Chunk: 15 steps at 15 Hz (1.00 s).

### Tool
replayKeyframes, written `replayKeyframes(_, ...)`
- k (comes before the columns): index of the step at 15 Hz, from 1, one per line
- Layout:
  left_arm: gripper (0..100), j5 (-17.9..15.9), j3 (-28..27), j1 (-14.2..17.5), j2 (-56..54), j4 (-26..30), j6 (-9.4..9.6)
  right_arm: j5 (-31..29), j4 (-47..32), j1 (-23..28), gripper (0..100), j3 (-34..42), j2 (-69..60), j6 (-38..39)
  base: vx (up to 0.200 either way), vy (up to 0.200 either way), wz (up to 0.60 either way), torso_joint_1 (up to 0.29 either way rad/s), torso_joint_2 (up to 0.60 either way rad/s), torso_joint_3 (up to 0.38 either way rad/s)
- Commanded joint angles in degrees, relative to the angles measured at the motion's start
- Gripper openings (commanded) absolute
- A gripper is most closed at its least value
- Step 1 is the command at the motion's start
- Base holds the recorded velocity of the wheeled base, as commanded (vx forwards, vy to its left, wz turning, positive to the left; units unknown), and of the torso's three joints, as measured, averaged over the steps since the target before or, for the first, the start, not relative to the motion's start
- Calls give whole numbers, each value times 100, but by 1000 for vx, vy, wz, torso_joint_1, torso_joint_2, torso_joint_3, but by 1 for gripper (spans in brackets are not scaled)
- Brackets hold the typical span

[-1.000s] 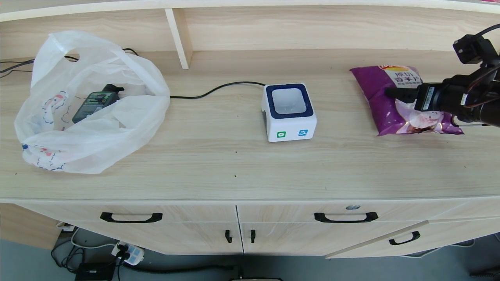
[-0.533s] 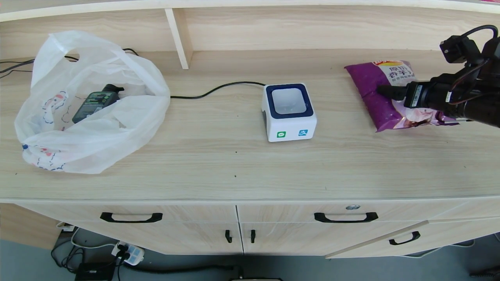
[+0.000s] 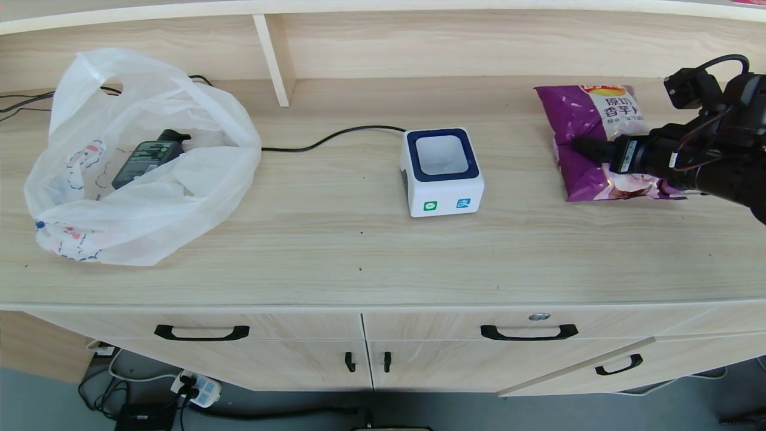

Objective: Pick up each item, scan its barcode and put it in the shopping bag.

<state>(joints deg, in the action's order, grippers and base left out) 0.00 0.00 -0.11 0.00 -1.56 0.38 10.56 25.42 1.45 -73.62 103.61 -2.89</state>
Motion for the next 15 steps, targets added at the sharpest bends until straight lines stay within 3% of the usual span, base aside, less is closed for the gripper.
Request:
replayKeyframes(1,100,0,0,2,9,-2,-3,-10,-19,-40,0,93,-69,43,0,0,0,0,0,0)
replayKeyframes(15,100,0,0,2,9,-2,-3,-10,438,-40,0,252,-456,60,0,0,0,0,0,0)
